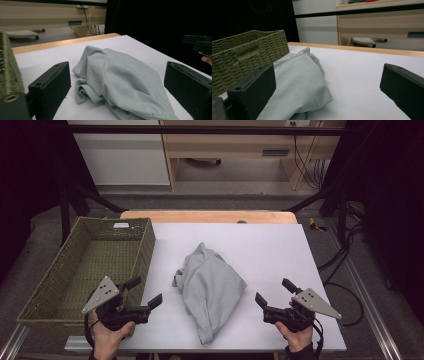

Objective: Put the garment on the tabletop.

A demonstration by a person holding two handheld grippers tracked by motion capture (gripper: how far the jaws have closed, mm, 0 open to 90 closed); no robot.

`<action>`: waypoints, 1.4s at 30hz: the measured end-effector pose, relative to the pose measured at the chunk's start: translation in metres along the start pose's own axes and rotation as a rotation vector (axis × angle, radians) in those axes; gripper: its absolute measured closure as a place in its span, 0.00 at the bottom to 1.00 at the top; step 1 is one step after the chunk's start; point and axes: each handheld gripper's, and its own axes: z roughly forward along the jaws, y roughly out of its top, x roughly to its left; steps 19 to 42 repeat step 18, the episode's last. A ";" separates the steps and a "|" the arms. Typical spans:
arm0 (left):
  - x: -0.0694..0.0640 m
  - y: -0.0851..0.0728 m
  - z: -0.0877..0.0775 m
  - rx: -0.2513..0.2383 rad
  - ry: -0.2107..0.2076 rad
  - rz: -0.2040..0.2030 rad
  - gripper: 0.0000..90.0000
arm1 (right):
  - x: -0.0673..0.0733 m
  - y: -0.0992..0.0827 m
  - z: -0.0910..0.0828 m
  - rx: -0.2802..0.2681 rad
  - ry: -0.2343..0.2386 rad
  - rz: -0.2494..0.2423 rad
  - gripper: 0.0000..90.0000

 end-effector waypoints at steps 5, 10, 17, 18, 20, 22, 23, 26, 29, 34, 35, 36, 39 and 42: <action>0.003 -0.006 -0.001 0.005 0.006 -0.003 0.07 | 0.000 0.001 -0.001 0.000 -0.002 0.003 0.01; 0.004 -0.010 -0.001 0.008 0.010 -0.006 0.08 | -0.001 0.000 -0.001 0.005 -0.004 0.006 0.01; 0.005 -0.012 -0.001 0.017 0.012 -0.001 0.07 | -0.002 0.001 -0.004 -0.004 -0.001 0.009 0.01; 0.005 -0.013 -0.001 0.015 0.011 -0.004 0.07 | -0.002 0.002 -0.004 -0.002 -0.001 0.016 0.01; 0.005 -0.013 -0.001 0.015 0.011 -0.004 0.07 | -0.002 0.002 -0.004 -0.002 -0.001 0.016 0.01; 0.005 -0.013 -0.001 0.015 0.011 -0.004 0.07 | -0.002 0.002 -0.004 -0.002 -0.001 0.016 0.01; 0.005 -0.013 -0.001 0.015 0.011 -0.004 0.07 | -0.002 0.002 -0.004 -0.002 -0.001 0.016 0.01; 0.005 -0.013 -0.001 0.015 0.011 -0.004 0.07 | -0.002 0.002 -0.004 -0.002 -0.001 0.016 0.01; 0.005 -0.013 -0.001 0.015 0.011 -0.004 0.07 | -0.002 0.002 -0.004 -0.002 -0.001 0.016 0.01; 0.005 -0.013 -0.001 0.015 0.011 -0.004 0.07 | -0.002 0.002 -0.004 -0.002 -0.001 0.016 0.01; 0.005 -0.013 -0.001 0.015 0.011 -0.004 0.07 | -0.002 0.002 -0.004 -0.002 -0.001 0.016 0.01; 0.005 -0.013 -0.001 0.015 0.011 -0.004 0.07 | -0.002 0.002 -0.004 -0.002 -0.001 0.016 0.01; 0.005 -0.013 -0.001 0.015 0.011 -0.004 0.07 | -0.002 0.002 -0.004 -0.002 -0.001 0.016 0.01; 0.005 -0.013 -0.001 0.015 0.011 -0.004 0.07 | -0.002 0.002 -0.004 -0.002 -0.001 0.016 0.01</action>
